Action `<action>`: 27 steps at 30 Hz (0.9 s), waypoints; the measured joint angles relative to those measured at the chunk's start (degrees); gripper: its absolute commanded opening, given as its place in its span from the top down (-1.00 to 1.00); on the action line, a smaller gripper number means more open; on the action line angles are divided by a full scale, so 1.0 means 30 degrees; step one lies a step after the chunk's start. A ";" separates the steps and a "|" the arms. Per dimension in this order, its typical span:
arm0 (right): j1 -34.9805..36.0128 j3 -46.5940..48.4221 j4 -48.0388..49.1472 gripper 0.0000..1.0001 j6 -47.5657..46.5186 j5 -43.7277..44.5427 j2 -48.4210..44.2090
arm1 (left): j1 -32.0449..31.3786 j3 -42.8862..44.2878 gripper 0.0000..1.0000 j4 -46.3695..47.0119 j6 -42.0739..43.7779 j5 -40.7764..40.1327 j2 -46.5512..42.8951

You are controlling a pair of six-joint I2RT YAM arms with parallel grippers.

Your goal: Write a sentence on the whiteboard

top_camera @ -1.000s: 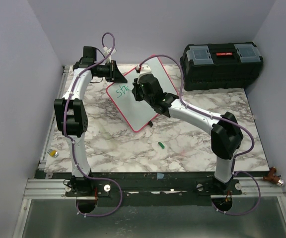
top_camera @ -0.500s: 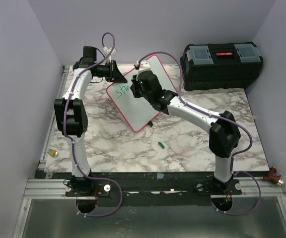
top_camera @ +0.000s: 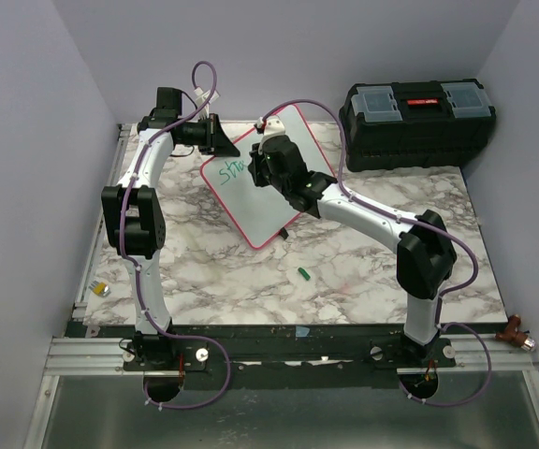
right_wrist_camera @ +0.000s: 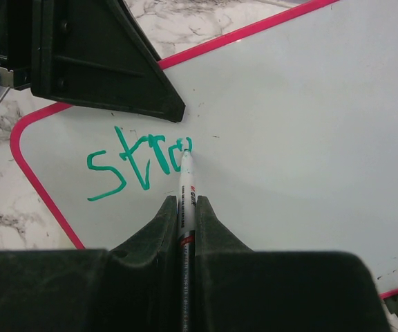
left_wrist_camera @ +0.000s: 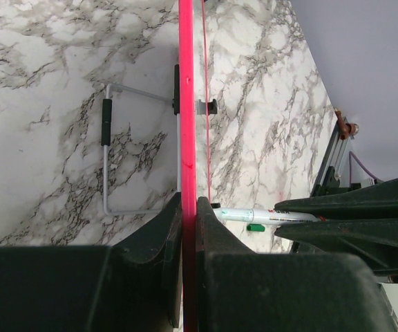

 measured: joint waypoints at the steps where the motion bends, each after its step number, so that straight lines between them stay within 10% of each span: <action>1: 0.0000 0.0000 0.0000 0.99 -0.0022 0.0007 0.0000 | 0.0000 0.0007 1.00 0.0007 0.0000 0.0000 0.0000; 27: -0.0415 0.0168 0.0270 0.99 -0.0029 0.0401 0.0000 | 0.0000 0.0000 1.00 0.0007 0.0000 0.0007 0.0000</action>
